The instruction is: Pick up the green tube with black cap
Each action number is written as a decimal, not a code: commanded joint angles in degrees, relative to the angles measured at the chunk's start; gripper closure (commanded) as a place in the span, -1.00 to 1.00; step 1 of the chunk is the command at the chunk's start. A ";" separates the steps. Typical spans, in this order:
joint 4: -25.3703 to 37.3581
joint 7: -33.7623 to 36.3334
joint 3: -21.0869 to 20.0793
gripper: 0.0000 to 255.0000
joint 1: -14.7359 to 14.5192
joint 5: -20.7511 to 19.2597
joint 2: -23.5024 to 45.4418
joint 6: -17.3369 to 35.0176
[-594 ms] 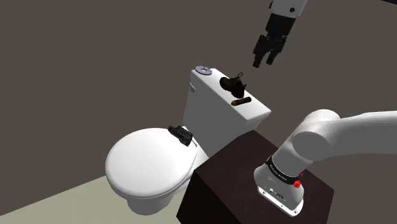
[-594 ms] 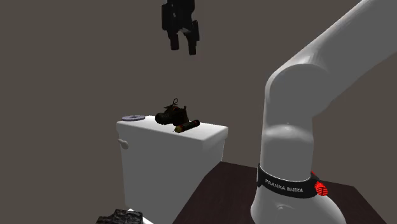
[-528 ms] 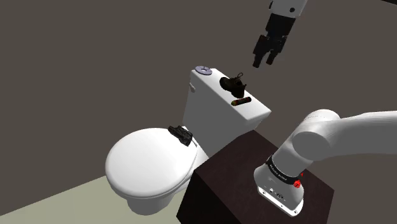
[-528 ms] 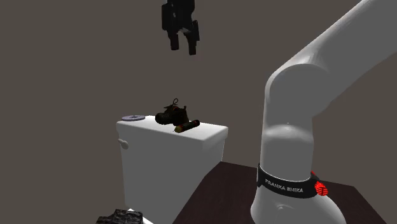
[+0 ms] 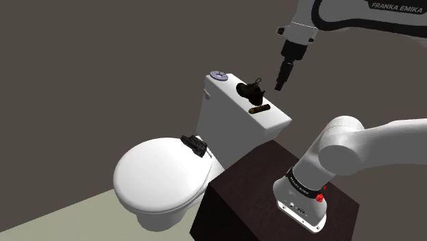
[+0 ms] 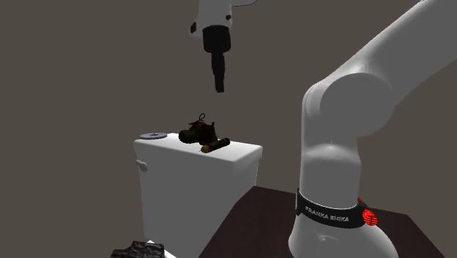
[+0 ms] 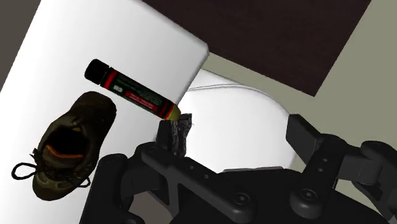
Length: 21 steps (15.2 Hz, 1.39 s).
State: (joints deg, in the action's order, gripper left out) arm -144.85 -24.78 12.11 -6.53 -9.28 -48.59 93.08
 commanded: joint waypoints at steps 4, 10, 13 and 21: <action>-4.19 -22.14 10.36 -1.00 -4.86 -6.33 3.61 8.08; -5.24 -47.48 22.89 -1.00 -12.57 -11.41 13.35 19.19; -4.88 -56.28 27.24 -1.00 -16.05 -12.02 17.73 23.28; -7.98 -56.94 30.13 -1.00 -16.95 -12.30 22.14 30.72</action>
State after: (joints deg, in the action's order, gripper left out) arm -152.73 -81.61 41.91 -23.21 -21.72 -27.13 123.00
